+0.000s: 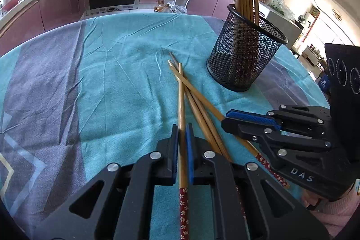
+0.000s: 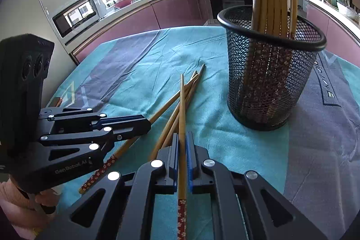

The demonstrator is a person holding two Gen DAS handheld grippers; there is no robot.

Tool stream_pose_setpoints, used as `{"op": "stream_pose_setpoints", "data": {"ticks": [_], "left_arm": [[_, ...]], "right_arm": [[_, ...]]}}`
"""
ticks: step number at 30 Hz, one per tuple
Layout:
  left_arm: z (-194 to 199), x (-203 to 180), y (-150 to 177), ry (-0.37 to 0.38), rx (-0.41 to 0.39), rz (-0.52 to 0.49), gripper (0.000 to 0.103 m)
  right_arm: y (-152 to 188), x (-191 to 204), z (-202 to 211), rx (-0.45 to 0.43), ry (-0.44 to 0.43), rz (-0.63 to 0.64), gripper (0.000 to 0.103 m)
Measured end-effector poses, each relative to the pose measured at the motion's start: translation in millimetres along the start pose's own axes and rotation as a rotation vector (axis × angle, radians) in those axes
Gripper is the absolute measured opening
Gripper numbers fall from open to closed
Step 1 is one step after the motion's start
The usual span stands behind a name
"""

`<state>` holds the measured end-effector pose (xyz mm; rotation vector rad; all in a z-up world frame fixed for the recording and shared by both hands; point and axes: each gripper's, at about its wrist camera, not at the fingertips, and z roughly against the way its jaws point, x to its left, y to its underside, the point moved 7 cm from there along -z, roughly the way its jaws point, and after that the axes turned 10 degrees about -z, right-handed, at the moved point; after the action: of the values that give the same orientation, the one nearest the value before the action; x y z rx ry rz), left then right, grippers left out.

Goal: Organize utensils
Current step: 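Close the left gripper on a chopstick while the right gripper grasps another chopstick, then lift the left gripper's chopstick upright toward the mesh cup while the right gripper raises its chopstick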

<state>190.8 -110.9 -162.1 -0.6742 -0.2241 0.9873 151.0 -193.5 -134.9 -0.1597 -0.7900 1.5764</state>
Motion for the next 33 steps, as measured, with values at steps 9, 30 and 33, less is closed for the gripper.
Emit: {"op": "stream_pose_setpoints", "data": {"ticks": [9,30,33], "left_arm": [[-13,1,-6,0.013,0.02,-0.001,0.013],[14,-6,-21,0.017,-0.058,0.008,0.007],[21,-10,-24,0.015,-0.074,0.001,0.007]], "right_arm": [[3,-4,-5,0.015,0.008,0.006,0.008],[-5,2,25,-0.076,-0.044,0.021,0.006],[-7,4,30,-0.089,-0.048,0.024,0.006]]}}
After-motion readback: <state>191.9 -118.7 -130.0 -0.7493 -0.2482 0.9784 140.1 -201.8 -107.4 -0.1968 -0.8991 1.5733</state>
